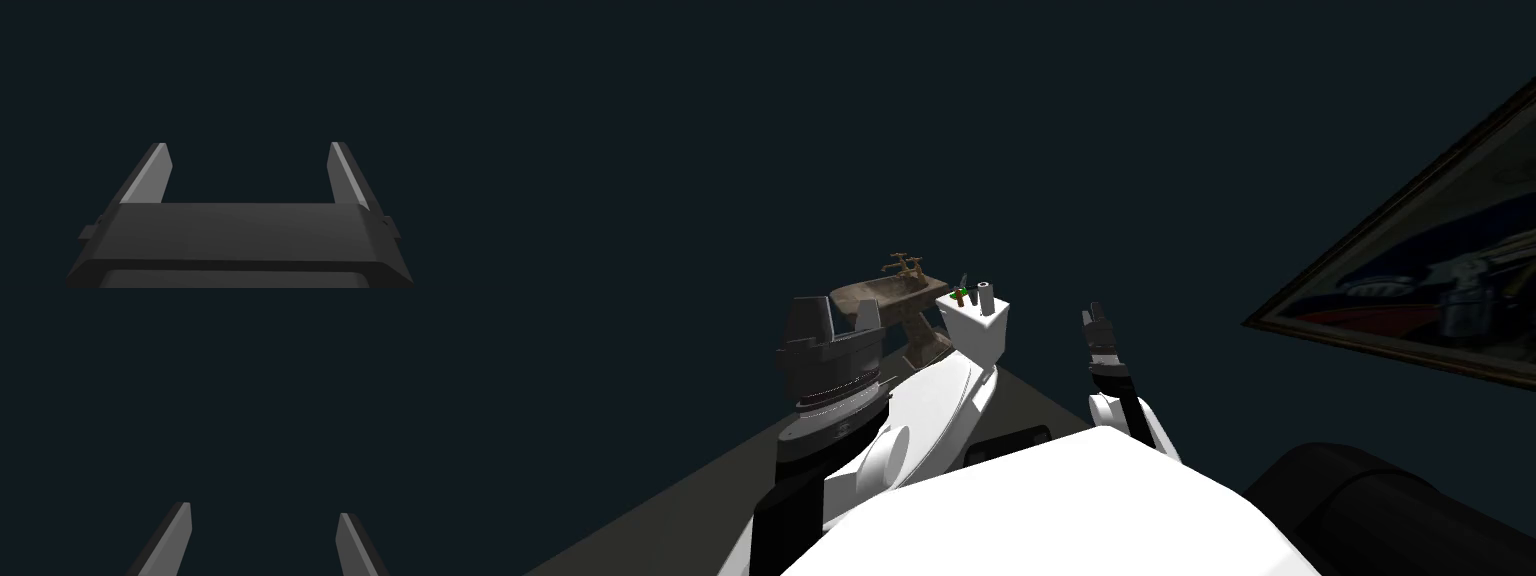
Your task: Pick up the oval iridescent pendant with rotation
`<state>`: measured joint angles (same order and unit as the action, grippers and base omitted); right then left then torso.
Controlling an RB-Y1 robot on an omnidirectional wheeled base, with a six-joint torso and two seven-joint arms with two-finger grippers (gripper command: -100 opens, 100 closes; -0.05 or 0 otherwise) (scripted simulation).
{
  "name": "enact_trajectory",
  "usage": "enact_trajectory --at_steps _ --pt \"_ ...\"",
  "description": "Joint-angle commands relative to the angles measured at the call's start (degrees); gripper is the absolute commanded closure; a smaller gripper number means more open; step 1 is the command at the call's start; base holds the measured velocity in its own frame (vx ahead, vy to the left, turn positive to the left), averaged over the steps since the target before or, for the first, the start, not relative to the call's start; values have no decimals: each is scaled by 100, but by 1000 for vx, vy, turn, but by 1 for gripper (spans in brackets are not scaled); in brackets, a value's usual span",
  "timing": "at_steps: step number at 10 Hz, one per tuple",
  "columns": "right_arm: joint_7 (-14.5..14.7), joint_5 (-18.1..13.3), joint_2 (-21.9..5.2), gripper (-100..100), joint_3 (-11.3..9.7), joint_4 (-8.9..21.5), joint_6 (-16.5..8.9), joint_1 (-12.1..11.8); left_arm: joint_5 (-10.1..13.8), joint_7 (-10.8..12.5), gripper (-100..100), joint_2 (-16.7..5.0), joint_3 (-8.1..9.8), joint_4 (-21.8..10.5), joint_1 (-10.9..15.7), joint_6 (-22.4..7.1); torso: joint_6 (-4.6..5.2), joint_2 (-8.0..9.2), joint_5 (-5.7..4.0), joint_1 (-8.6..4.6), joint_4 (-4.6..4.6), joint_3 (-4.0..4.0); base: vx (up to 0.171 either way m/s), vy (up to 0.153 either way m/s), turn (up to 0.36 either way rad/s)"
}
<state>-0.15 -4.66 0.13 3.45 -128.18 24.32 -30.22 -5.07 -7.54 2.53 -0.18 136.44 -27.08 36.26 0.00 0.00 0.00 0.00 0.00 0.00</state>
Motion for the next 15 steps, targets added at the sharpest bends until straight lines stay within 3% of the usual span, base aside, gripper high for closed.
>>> enact_trajectory --at_steps 1,6,7,11,12,15 --pt "0 0 0 0 0 0 0 0 5 7 -100 -264 -31 -38 -11 -23 0 0 0 0 0 0 11 17 -34" --pt "0 0 -1 0 1 0 0 0 19 58 -100 -1117 -206 -249 -70 -148 0 -10 7 30 -2 -6 27 68 -57" --pt "0 0 -1 0 1 0 0 0 19 58 -100 -1148 -206 -249 -70 -148 0 -12 7 30 -3 -7 22 47 -38" --pt "0 0 -1 0 1 0 0 -1 13 135 -100 -1864 -408 -493 -132 -289 -1 -14 8 33 -3 -8 35 75 -83" --pt "0 0 -1 0 1 0 0 0 13 135 -100 -1915 -408 -493 -132 -289 0 -17 7 31 -4 -10 25 58 -54" --pt "0 0 -1 0 1 0 0 0 -7 208 -100 -2474 -563 -682 -173 -394 1 -8 8 31 -3 -6 6 57 -128"
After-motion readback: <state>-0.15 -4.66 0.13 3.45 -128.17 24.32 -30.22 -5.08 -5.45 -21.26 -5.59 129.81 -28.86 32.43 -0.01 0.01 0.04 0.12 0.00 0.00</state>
